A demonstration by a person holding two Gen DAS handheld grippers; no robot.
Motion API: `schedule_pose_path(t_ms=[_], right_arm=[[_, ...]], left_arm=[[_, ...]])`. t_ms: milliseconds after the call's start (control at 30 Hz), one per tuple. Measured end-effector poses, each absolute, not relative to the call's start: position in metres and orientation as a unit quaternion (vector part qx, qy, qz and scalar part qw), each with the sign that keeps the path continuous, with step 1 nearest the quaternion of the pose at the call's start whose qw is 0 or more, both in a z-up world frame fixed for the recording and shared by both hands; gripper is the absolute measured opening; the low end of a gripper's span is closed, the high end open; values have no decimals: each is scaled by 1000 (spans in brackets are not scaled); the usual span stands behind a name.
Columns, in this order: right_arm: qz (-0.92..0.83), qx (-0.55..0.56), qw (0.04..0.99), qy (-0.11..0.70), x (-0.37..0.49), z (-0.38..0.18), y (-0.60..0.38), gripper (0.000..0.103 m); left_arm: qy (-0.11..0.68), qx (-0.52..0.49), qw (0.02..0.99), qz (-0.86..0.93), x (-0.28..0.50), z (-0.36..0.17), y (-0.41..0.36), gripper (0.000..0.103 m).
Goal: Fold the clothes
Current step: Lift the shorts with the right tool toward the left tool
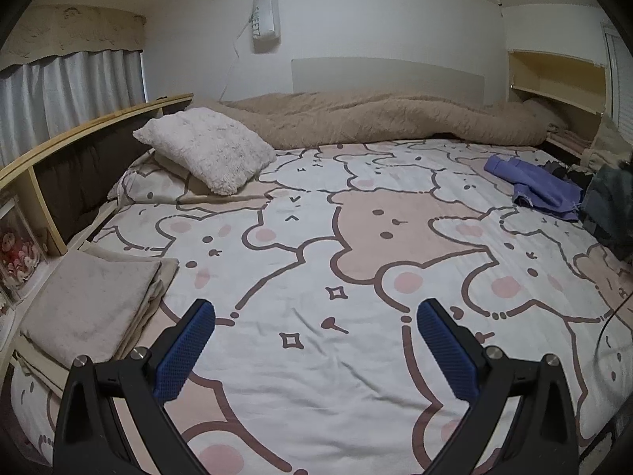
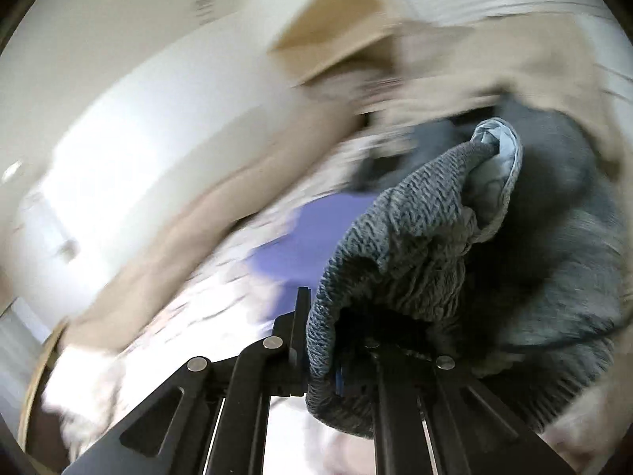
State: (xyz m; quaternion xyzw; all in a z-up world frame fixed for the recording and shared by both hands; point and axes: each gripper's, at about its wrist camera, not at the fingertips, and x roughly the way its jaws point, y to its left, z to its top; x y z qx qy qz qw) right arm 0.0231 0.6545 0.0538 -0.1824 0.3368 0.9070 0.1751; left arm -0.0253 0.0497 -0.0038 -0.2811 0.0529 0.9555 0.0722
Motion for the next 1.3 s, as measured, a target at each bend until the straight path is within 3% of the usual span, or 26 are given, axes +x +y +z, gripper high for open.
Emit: schedule_pose_path(t_ms=[333,533,633,933,1100,1300], right_arm=[[880,-239,-209,354,-21,80,421,10],[813,-308,-348,351,-34,76,292,10],[788,-330,-380,354,-45,78,245,10],[786,-345,-374,352,-48,97,233,10],[791,-342,-365,352,-42,104,240,10],[802,-326,-362,346,-31,124,254,10]], left_arm=[[59,-220,110,967,16,11,39,103],[97,-176,143,969,47,11,42,103],[85,-181,168,965,52,3,45,103],[23,-231,236,944,41,-29,80,102],[-9,-264,271,926,24,-46,102,83],[-37,-244,302,921,29,-48,126,82]])
